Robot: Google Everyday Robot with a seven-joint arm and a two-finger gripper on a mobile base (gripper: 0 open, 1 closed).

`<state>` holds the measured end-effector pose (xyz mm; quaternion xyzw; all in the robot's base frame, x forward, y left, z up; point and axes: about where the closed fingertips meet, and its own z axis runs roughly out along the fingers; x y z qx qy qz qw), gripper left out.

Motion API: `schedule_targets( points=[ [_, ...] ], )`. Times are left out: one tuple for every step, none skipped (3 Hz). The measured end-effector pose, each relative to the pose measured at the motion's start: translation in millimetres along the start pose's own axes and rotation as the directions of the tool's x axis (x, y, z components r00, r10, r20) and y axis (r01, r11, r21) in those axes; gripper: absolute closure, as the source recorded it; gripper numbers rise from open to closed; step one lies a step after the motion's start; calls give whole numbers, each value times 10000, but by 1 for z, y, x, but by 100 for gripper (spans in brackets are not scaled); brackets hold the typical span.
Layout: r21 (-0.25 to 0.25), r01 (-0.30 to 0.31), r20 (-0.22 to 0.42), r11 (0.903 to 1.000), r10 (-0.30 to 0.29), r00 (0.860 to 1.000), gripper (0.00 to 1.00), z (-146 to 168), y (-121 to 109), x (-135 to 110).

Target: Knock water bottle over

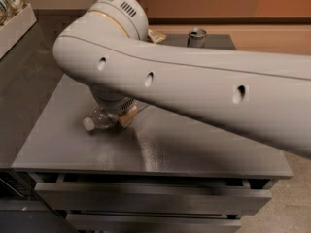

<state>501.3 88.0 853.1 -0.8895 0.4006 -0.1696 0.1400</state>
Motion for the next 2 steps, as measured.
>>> schedule_targets(
  points=[
    [30, -8, -24, 10000, 9, 10000, 0, -2, 0, 0],
    [30, -8, -24, 10000, 9, 10000, 0, -2, 0, 0]
  ],
)
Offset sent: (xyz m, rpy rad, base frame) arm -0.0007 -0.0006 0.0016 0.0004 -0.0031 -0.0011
